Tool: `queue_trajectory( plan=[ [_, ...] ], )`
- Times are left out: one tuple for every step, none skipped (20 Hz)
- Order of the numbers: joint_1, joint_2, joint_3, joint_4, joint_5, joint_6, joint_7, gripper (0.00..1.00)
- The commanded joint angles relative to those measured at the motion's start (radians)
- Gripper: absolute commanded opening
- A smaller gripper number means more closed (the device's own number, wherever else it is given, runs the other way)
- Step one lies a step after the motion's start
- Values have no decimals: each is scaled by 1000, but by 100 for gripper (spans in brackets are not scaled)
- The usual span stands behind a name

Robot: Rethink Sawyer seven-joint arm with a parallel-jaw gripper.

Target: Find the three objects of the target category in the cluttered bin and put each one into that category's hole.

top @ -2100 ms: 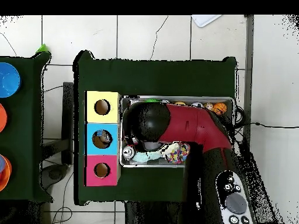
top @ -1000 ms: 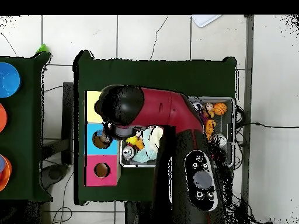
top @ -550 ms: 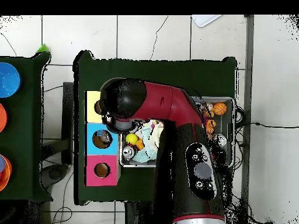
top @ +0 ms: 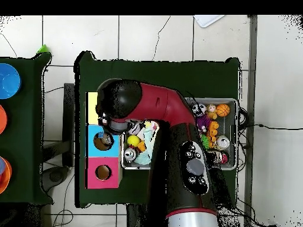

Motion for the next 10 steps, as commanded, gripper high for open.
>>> queue_trajectory(
  plan=[
    [12, 74, -18, 29, 46, -39, 294, 0],
    [14, 77, -20, 37, 50, -51, 293, 0],
    [16, 79, -21, 52, 56, -70, 295, 0],
    [19, 82, -24, 60, 60, -82, 297, 0],
    [21, 86, -26, 71, 66, -93, 300, 0],
    [22, 90, -29, 81, 72, -104, 304, 0],
    [24, 94, -31, 91, 77, -114, 307, 0],
    [27, 99, -36, 96, 81, -119, 312, 0],
    [27, 106, -38, 101, 86, -112, 315, 0],
    [27, 113, -40, 105, 92, -104, 319, 0]
  ],
)
